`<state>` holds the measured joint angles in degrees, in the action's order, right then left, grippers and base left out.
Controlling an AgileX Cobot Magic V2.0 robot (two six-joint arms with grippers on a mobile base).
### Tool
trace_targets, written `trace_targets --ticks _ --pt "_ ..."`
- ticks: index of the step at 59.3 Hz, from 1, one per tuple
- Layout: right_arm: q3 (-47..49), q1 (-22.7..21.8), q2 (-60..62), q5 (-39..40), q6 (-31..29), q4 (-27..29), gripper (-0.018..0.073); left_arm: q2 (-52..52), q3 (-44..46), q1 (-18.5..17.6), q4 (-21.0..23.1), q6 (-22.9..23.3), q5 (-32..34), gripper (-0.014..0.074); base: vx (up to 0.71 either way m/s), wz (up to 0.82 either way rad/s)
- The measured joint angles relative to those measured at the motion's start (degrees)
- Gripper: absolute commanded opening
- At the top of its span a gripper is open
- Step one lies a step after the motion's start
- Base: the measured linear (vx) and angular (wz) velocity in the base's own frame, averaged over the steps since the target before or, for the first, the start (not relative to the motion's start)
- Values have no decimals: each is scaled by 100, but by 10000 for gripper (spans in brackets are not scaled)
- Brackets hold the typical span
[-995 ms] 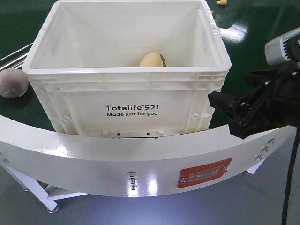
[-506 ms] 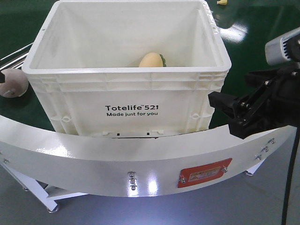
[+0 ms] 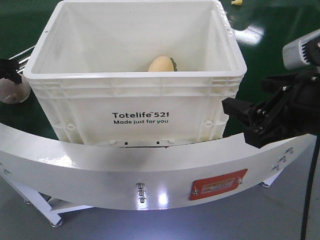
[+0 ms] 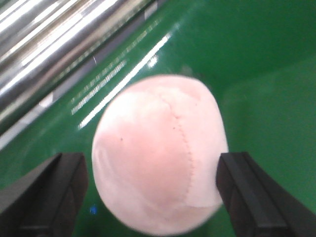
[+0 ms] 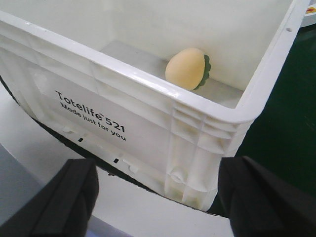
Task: Place moving items into box and shelve
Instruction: 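Grasp the pink plush ball on the belt with the left gripper, then lift the pink ball over the crate and drop it inside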
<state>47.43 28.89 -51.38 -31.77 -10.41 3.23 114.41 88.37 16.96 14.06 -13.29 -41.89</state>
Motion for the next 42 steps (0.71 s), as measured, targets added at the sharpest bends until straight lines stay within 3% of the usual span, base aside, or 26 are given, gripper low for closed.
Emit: trace_targets --ticks 8,26,42 --pt "0 0 0 0 0 0 546 190 25 -38 53 0 162 596 0 0" --pt "0 0 0 0 4 0 546 216 45 -104 73 -6 138 333 0 0" --pt "0 0 0 0 4 0 546 -32 330 -104 25 -6 -134 298 0 0"
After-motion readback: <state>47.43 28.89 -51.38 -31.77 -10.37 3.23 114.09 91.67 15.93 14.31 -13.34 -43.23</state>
